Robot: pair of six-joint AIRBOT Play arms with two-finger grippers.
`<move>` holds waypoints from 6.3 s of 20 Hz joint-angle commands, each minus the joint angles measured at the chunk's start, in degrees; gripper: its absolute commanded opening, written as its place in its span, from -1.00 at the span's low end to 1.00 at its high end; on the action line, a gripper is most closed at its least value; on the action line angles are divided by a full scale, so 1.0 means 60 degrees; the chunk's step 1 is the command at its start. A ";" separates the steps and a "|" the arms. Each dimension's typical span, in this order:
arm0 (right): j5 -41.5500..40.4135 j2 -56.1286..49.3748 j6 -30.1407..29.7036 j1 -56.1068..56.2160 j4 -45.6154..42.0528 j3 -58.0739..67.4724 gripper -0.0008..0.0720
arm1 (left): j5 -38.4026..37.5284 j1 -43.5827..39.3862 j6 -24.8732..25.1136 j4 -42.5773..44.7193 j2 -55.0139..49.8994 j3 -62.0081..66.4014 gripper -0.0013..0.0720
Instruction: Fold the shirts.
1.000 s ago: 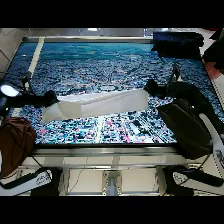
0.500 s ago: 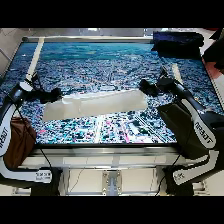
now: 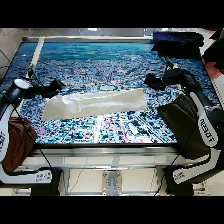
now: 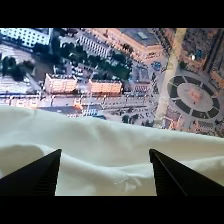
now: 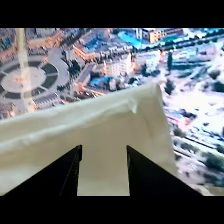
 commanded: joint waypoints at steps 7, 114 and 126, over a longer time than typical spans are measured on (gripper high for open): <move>-0.3395 -0.1031 -0.1366 -0.1290 0.0514 0.0663 0.20 | 0.3002 -0.1249 0.3876 -0.0193 0.2739 0.0004 0.73; -0.8502 0.2586 0.0987 -0.0328 -0.3009 0.3876 -0.95 | -0.2339 0.2430 0.2535 -0.0120 0.5053 -0.0729 -0.94; -0.8874 0.7544 0.0171 -0.6666 -0.5333 -0.1854 0.18 | -0.2364 0.2430 0.2539 -0.0117 0.5053 -0.0729 -0.94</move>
